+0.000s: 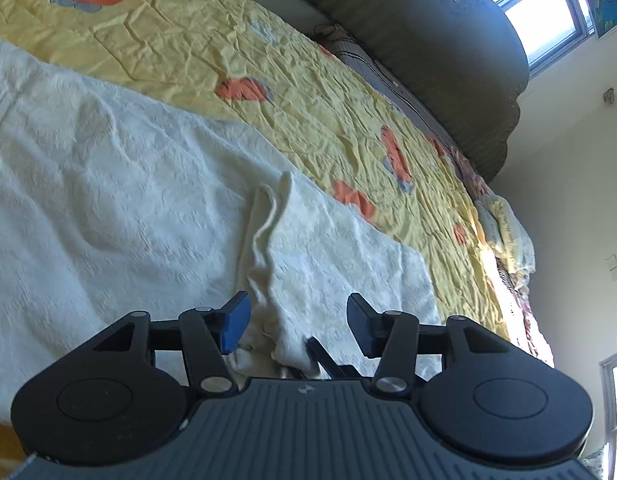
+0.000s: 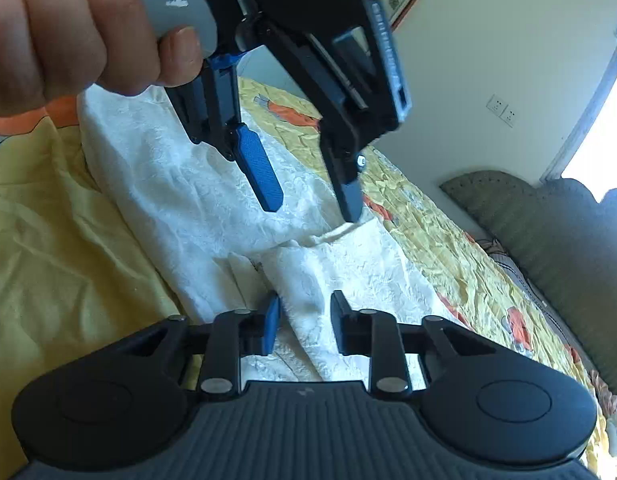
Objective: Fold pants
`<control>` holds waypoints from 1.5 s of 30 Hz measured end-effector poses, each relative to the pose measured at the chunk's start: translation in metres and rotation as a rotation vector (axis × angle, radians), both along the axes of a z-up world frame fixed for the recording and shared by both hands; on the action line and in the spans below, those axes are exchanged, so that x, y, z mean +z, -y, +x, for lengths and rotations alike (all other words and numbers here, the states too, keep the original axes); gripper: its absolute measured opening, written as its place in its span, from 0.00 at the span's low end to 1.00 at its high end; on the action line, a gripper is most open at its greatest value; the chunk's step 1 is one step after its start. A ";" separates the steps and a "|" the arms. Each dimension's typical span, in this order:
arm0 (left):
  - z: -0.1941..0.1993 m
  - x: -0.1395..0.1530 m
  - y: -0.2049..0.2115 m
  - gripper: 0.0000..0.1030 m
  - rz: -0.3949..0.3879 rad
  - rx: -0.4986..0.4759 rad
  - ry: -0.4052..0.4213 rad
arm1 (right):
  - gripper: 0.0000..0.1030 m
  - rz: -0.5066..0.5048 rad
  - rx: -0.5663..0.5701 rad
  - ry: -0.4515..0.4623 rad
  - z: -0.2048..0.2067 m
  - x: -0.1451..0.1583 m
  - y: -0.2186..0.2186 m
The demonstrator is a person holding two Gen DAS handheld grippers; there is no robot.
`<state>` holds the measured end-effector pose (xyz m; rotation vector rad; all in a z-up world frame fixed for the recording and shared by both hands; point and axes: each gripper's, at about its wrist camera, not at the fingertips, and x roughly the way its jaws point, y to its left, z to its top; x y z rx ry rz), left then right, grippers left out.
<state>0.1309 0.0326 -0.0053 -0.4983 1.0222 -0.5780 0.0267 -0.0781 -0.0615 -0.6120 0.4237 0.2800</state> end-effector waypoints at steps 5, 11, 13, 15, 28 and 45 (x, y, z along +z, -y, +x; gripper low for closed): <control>0.003 -0.016 0.007 0.56 -0.052 -0.026 -0.092 | 0.07 0.062 -0.004 0.030 -0.007 0.009 0.008; 0.003 -0.024 0.011 0.08 -0.042 0.020 -0.089 | 0.07 0.206 -0.001 -0.036 -0.003 0.019 0.022; -0.002 -0.019 0.012 0.08 -0.002 0.021 -0.046 | 0.07 0.218 0.009 -0.037 -0.007 0.021 0.021; -0.009 -0.017 0.011 0.08 0.038 0.033 -0.005 | 0.07 0.250 0.017 -0.050 -0.007 0.022 0.021; -0.013 -0.029 0.014 0.08 0.088 0.026 0.010 | 0.14 0.432 -0.039 -0.090 -0.011 0.051 0.060; 0.031 0.016 0.076 0.47 0.545 0.006 0.397 | 0.15 0.565 -0.249 -0.296 0.061 0.018 0.077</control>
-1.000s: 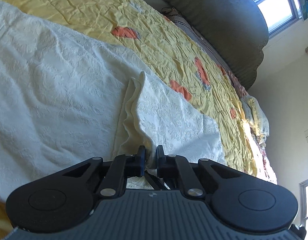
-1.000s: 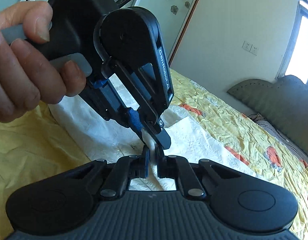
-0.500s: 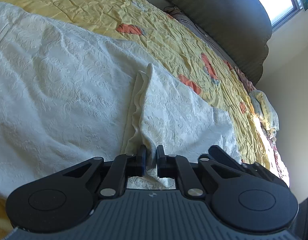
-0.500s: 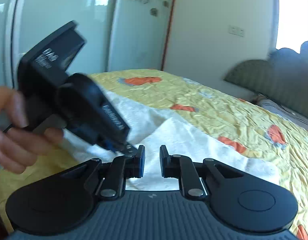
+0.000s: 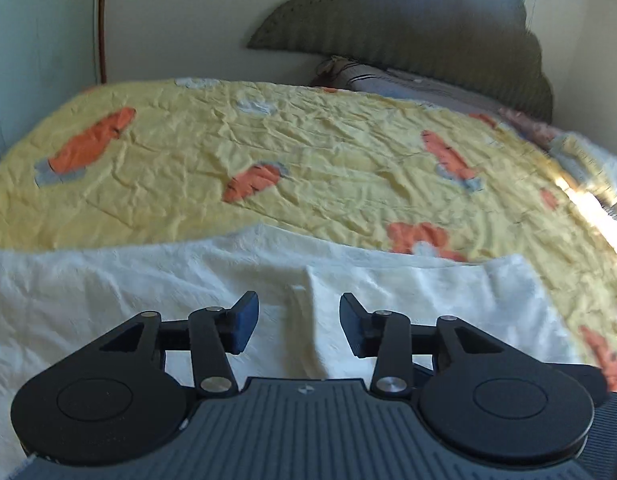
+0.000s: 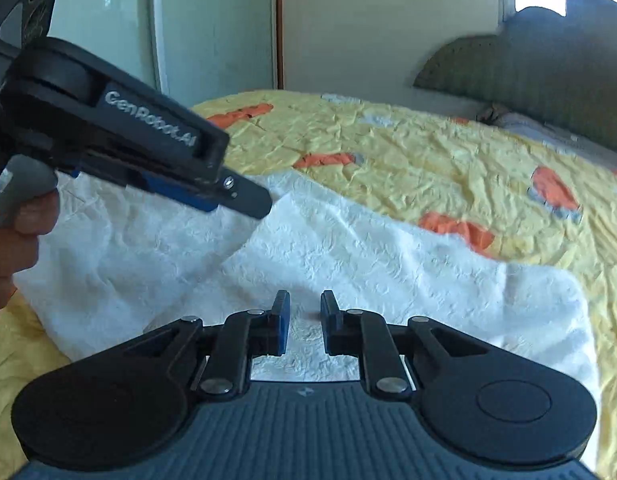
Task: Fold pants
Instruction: 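Open both tools and release the folded pants onto the quilt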
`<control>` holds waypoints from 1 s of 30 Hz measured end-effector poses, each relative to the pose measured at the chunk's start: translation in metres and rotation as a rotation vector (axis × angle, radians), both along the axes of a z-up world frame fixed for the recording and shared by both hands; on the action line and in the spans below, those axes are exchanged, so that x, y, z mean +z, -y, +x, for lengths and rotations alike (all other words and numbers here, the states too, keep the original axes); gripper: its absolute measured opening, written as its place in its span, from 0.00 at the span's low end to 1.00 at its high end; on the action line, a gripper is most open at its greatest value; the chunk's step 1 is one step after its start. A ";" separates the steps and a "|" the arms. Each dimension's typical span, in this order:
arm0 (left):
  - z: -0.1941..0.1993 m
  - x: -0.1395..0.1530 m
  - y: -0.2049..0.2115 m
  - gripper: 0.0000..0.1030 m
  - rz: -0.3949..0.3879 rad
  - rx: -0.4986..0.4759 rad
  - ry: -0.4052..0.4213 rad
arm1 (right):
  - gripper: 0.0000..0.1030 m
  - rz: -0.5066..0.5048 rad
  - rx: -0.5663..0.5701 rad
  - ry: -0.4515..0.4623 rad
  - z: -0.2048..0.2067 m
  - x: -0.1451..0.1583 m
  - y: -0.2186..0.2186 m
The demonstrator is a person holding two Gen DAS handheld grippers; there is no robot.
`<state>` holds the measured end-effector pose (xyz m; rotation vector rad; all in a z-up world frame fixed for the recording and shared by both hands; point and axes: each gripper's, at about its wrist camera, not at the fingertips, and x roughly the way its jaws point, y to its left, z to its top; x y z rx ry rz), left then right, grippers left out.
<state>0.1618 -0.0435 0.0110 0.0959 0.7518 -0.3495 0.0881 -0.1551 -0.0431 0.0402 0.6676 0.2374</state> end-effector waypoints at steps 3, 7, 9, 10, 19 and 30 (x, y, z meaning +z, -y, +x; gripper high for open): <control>0.008 -0.015 0.016 0.47 0.116 0.014 0.036 | 0.16 0.009 -0.039 0.038 -0.013 0.005 0.001; 0.010 -0.027 0.019 0.48 0.152 0.012 0.046 | 0.16 -0.045 -0.071 0.099 -0.033 0.018 0.002; 0.009 -0.029 0.022 0.48 0.164 0.015 0.053 | 0.17 -0.041 -0.064 0.064 -0.030 0.014 0.005; 0.011 -0.031 0.023 0.49 0.166 0.016 0.053 | 0.18 -0.038 -0.061 0.030 -0.025 0.008 0.006; 0.012 -0.031 0.014 0.54 0.154 0.045 0.061 | 0.18 0.030 -0.094 0.046 -0.027 0.007 0.009; -0.010 -0.024 -0.027 0.58 0.189 0.137 0.106 | 0.21 0.042 -0.034 0.044 -0.023 0.007 -0.009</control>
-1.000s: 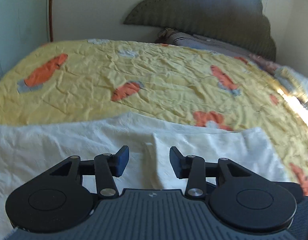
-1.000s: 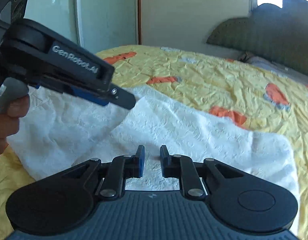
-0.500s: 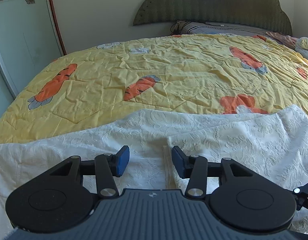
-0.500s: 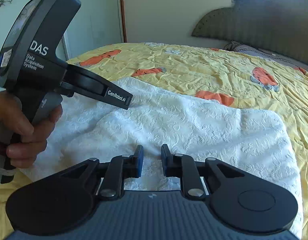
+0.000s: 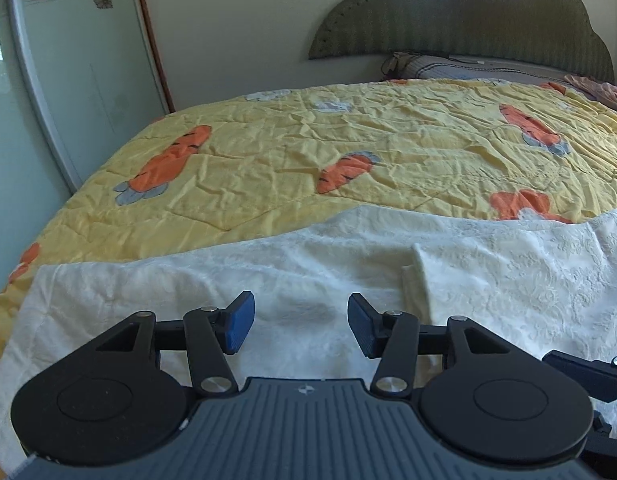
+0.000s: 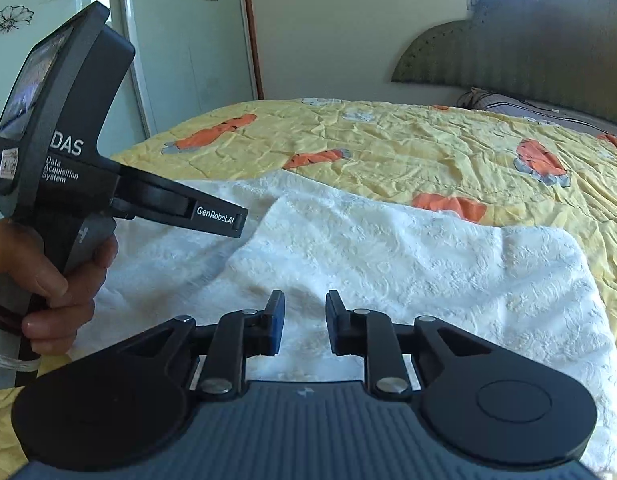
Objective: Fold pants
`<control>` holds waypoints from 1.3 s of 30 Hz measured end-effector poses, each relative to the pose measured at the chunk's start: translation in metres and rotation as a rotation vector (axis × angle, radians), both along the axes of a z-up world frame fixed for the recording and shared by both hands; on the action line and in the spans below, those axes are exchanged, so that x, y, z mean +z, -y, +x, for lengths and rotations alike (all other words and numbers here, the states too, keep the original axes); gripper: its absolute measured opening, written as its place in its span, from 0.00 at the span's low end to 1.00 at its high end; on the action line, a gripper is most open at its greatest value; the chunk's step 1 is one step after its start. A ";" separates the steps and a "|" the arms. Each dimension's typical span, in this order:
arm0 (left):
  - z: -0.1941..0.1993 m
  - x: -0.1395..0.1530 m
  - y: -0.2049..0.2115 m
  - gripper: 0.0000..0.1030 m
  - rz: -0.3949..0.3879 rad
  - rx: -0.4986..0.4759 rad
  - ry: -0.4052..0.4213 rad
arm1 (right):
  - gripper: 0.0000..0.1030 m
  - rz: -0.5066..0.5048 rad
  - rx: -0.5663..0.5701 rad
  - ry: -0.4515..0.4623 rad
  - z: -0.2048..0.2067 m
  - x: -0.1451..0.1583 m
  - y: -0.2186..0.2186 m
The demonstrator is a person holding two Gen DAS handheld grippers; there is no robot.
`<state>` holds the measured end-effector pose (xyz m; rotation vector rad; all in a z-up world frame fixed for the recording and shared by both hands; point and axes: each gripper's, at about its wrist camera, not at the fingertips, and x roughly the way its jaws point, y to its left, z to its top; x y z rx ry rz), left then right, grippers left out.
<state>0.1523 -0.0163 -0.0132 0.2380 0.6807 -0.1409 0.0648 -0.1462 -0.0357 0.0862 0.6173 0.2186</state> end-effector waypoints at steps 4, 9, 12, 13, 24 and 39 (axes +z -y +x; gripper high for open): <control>-0.005 -0.008 -0.037 0.63 0.004 0.067 -0.053 | 0.21 -0.072 0.010 -0.007 0.007 -0.008 -0.014; -0.025 0.016 -0.100 0.62 -0.108 0.173 -0.018 | 0.22 -0.105 0.080 0.098 -0.001 0.020 -0.038; -0.037 0.030 -0.143 0.62 -0.160 0.282 -0.002 | 0.22 -0.171 0.248 0.153 -0.011 0.032 -0.084; -0.040 0.032 -0.156 0.62 -0.175 0.320 -0.010 | 0.24 -0.177 0.323 0.162 -0.014 0.033 -0.100; -0.077 0.024 -0.259 0.63 -0.577 0.467 -0.239 | 0.29 -0.559 0.675 0.321 -0.050 0.015 -0.220; -0.059 -0.003 -0.280 0.70 -0.971 0.446 -0.306 | 0.12 -0.897 0.681 0.539 -0.060 -0.024 -0.265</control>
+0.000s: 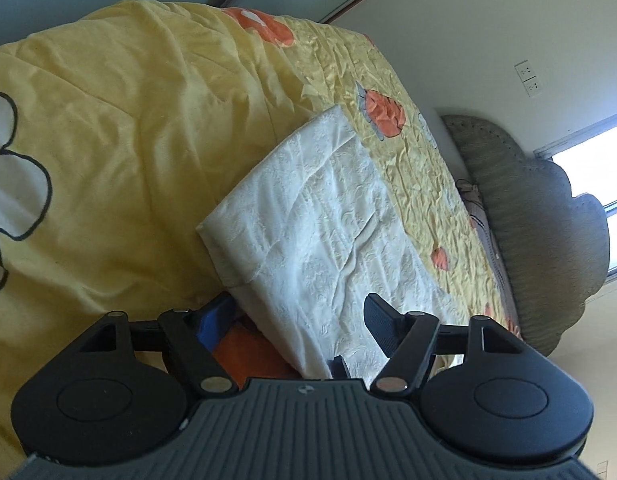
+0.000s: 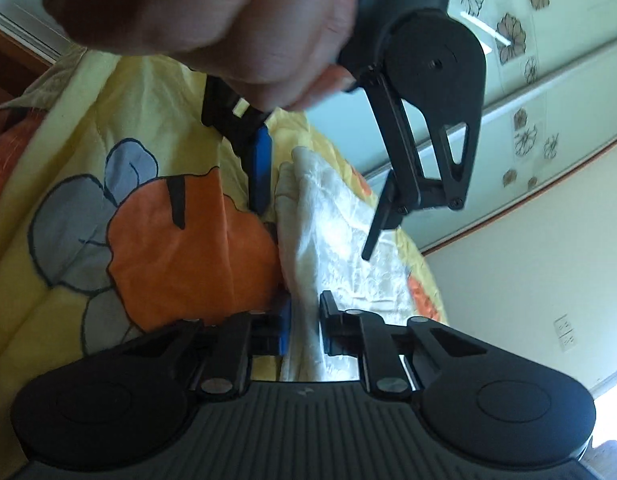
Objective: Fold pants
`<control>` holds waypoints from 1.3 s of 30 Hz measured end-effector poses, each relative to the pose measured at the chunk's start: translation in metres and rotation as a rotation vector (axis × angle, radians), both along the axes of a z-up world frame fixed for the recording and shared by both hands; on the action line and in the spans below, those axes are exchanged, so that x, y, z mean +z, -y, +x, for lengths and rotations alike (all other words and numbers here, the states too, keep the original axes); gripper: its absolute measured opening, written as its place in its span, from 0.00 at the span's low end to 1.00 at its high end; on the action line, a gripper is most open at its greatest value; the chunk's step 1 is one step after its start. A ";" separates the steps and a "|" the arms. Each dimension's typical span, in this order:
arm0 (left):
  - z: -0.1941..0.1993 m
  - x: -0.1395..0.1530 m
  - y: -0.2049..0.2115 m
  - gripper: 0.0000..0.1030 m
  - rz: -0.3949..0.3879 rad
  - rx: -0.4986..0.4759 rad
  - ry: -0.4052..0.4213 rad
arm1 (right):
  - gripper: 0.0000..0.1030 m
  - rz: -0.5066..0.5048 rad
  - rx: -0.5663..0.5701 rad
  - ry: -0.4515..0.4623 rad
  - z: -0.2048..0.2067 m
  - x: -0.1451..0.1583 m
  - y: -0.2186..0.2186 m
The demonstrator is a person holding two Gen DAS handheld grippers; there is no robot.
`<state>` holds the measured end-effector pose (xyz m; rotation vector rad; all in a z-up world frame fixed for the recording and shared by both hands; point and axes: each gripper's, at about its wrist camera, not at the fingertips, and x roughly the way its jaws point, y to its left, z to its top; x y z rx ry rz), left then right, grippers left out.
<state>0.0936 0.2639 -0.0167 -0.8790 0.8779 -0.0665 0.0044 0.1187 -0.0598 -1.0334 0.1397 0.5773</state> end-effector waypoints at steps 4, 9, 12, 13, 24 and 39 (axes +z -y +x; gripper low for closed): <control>0.013 -0.006 0.002 0.70 -0.082 -0.004 0.047 | 0.11 0.282 -0.060 -0.169 0.022 0.042 0.030; 0.041 -0.013 0.003 0.70 -0.113 0.004 0.067 | 0.12 0.480 -0.043 -0.491 0.053 0.076 0.067; 0.053 -0.016 0.004 0.70 -0.097 -0.004 0.072 | 0.13 0.675 -0.005 -0.643 0.071 0.093 0.094; 0.054 -0.017 0.004 0.70 -0.085 -0.003 0.076 | 0.13 0.695 -0.037 -0.652 0.080 0.094 0.099; 0.062 0.003 0.031 0.14 0.304 -0.017 0.096 | 0.16 0.700 -0.270 -0.679 0.125 0.051 0.112; -0.011 0.109 0.200 0.11 0.568 -0.166 0.540 | 0.38 1.236 -0.223 -0.695 0.114 0.094 0.220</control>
